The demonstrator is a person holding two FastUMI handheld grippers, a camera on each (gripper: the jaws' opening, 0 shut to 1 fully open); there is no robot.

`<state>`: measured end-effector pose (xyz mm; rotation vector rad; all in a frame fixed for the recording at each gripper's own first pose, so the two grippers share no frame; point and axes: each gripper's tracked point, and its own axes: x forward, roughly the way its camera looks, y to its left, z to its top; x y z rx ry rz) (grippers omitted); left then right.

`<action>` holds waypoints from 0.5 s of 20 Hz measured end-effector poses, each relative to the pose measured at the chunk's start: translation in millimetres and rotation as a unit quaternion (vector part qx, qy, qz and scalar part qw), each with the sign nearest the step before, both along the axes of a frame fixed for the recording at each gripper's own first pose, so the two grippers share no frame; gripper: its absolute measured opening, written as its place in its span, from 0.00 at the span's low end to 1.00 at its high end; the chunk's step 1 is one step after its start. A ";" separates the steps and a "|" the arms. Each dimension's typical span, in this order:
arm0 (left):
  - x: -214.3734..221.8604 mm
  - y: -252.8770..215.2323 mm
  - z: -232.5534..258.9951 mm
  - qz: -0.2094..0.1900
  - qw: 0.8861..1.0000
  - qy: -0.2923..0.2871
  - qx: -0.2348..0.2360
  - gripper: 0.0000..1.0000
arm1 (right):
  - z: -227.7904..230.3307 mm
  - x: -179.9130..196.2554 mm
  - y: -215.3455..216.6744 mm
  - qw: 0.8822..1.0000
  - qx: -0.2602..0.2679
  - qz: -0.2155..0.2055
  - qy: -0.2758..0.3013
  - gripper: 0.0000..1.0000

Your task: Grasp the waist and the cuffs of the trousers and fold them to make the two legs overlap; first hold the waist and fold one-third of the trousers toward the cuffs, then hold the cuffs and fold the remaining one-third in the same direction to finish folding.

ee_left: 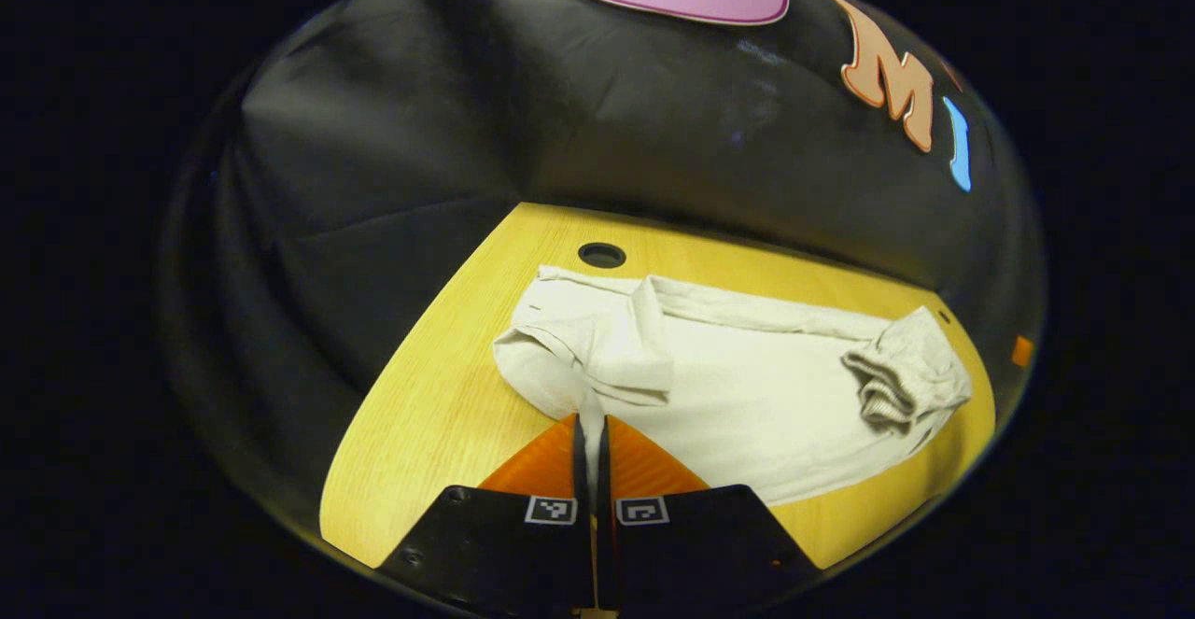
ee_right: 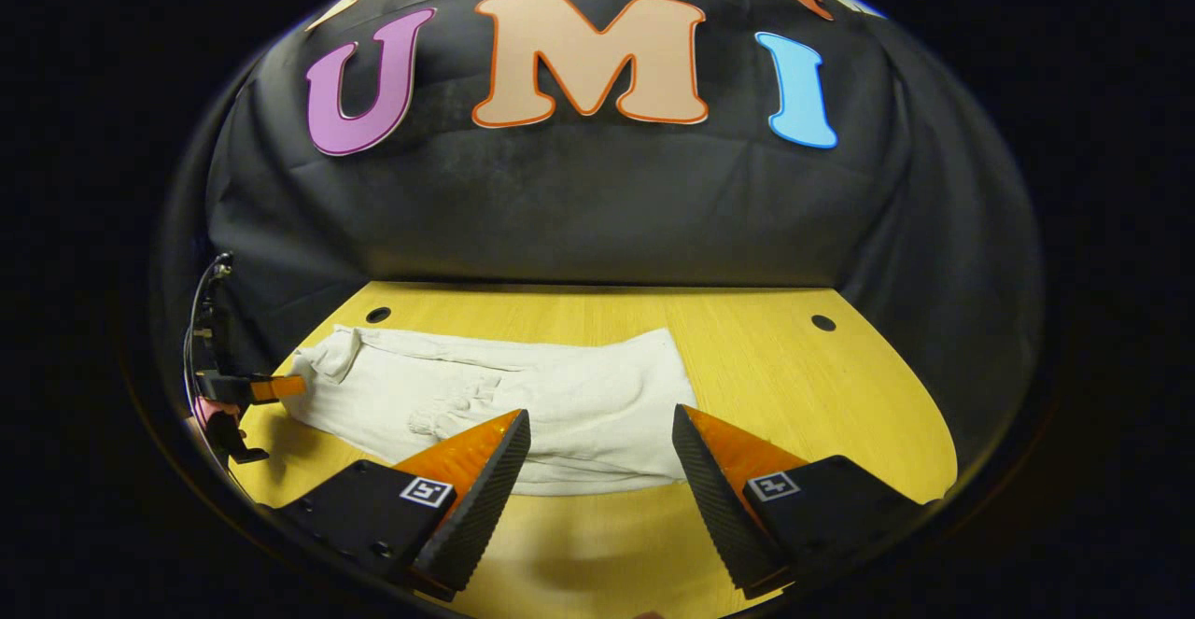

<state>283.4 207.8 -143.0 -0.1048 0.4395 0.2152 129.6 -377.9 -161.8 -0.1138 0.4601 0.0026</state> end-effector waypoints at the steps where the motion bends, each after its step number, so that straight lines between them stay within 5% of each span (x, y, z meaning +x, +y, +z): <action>1: 0.1 -10.2 7.5 0.000 1.000 -0.010 -0.008 0.01 | -0.1 -2.5 -6.4 1.000 0.003 -0.004 0.001 0.99; 10: 24.2 -118.8 77.7 -0.025 0.997 -0.072 -0.027 0.01 | -5.8 -31.5 -78.9 1.000 0.020 -0.014 0.018 0.99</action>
